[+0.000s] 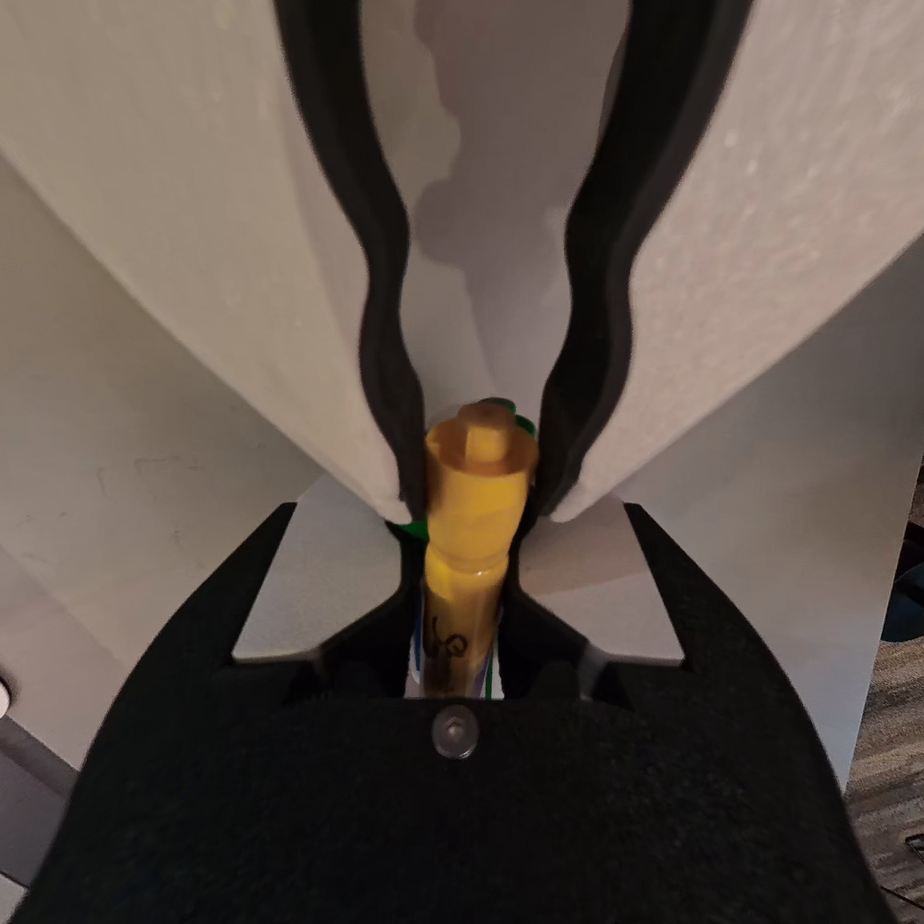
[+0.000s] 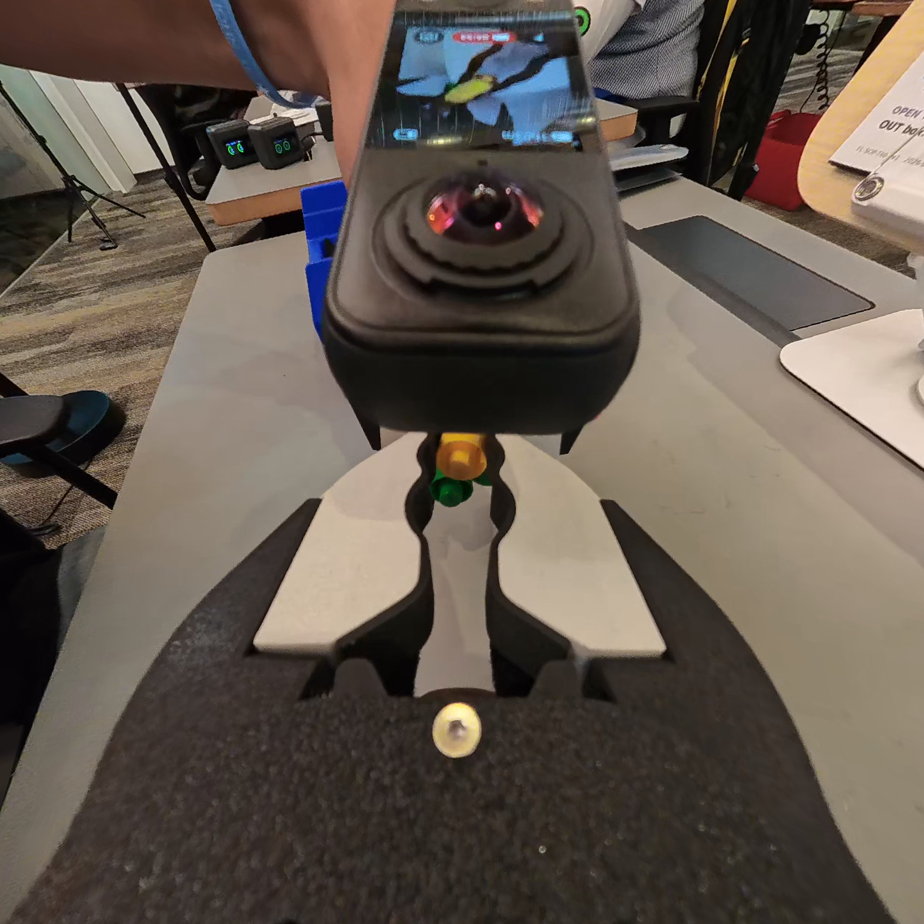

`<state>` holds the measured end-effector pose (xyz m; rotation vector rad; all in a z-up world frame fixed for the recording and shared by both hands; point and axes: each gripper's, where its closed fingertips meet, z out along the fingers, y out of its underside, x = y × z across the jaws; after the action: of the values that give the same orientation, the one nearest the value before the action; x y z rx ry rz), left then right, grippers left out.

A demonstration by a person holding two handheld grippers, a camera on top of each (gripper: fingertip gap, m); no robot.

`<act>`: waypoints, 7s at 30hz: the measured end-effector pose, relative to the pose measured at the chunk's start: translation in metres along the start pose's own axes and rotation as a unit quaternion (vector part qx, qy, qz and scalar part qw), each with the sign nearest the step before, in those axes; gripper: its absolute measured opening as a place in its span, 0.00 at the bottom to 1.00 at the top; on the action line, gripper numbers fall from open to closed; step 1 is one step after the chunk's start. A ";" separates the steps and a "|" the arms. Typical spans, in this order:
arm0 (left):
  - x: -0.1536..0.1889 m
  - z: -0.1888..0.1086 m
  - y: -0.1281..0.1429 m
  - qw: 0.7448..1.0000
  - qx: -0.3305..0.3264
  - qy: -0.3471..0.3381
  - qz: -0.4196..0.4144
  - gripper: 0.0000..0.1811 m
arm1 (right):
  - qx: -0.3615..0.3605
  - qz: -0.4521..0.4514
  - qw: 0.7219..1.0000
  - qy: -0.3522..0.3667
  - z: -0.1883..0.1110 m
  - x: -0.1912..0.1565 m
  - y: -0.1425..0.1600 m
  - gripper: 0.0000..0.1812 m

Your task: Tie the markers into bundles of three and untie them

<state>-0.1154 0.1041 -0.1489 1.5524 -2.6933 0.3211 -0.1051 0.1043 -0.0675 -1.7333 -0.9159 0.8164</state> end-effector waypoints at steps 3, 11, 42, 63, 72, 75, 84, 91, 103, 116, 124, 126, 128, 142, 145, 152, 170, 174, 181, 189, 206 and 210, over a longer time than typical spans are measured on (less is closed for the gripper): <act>0.000 0.001 0.000 1.000 -0.004 0.001 0.001 0.21 | -0.002 -0.006 1.000 0.003 0.003 0.000 0.002 0.10; -0.005 -0.001 0.001 1.000 0.014 -0.003 -0.009 0.22 | 0.019 -0.003 1.000 0.009 -0.005 0.004 -0.002 0.11; -0.029 -0.020 0.020 0.995 -0.011 -0.030 -0.093 0.21 | -0.049 0.057 0.981 0.179 -0.036 0.022 0.044 0.22; -0.042 -0.035 0.038 0.940 0.040 -0.038 -0.337 0.21 | -0.066 0.146 0.970 0.183 -0.021 -0.029 0.062 0.22; -0.045 -0.033 0.015 0.920 0.049 -0.040 -0.388 0.22 | 0.172 0.371 0.898 0.161 0.087 -0.041 0.023 0.48; -0.044 -0.030 0.008 0.914 0.049 -0.036 -0.400 0.21 | 0.207 0.401 0.871 0.193 0.088 -0.024 0.010 0.50; -0.046 -0.018 -0.001 0.908 0.055 -0.028 -0.413 0.21 | 0.192 0.467 0.842 0.191 0.092 -0.012 0.001 0.40; -0.045 -0.017 -0.004 0.899 0.066 -0.003 -0.433 0.22 | 0.178 0.472 0.847 0.169 0.094 -0.013 0.016 0.37; -0.039 -0.021 0.021 0.922 0.005 -0.015 -0.387 0.21 | -0.045 0.098 0.969 0.221 -0.015 -0.044 0.063 0.32; 0.005 -0.027 0.032 0.981 -0.020 0.009 -0.193 0.21 | -0.160 0.045 0.931 0.326 -0.131 -0.005 0.113 0.29; 0.012 -0.018 0.042 0.980 -0.041 0.018 -0.192 0.21 | -0.162 0.066 0.927 0.333 -0.124 0.004 0.124 0.22; 0.012 -0.015 0.045 0.978 -0.047 0.019 -0.202 0.21 | -0.160 0.085 0.926 0.332 -0.123 0.009 0.125 0.22; 0.011 -0.013 0.046 0.975 -0.048 0.024 -0.214 0.21 | -0.165 0.102 0.922 0.336 -0.122 0.016 0.125 0.22; 0.007 -0.013 0.044 0.971 -0.042 0.029 -0.233 0.21 | -0.379 0.110 0.863 0.314 -0.099 0.042 0.125 0.20; 0.005 -0.012 0.045 0.970 -0.042 0.029 -0.238 0.21 | -0.401 0.073 0.835 0.370 -0.110 0.063 0.125 0.22; -0.001 -0.017 0.044 0.966 -0.025 0.035 -0.256 0.21 | -0.425 0.125 0.822 0.359 -0.104 0.073 0.156 0.15; -0.026 -0.029 0.019 0.947 0.014 0.021 -0.321 0.21 | 0.003 0.246 0.962 -0.118 0.020 -0.095 0.012 0.01; -0.027 -0.030 0.006 0.947 0.018 0.021 -0.320 0.21 | 0.078 0.346 0.918 -0.178 0.041 -0.102 -0.019 0.01; -0.028 -0.029 -0.007 0.947 0.022 0.016 -0.321 0.21 | 0.139 0.355 0.914 -0.142 0.060 -0.088 -0.038 0.01; -0.035 -0.029 -0.003 0.939 0.032 0.015 -0.342 0.21 | 0.125 0.285 0.947 -0.078 0.049 -0.084 -0.014 0.01; -0.047 -0.019 0.024 0.884 0.071 -0.003 -0.463 0.21 | 0.128 0.282 0.949 -0.062 0.047 -0.087 -0.007 0.01; -0.041 -0.019 0.022 0.888 0.061 0.003 -0.457 0.22 | 0.153 0.334 0.924 -0.108 0.077 -0.102 -0.021 0.01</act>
<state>-0.1151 0.1528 -0.1389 2.5781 -1.6432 0.4370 -0.2248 0.0558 -0.0597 -1.6977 -0.2807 1.5331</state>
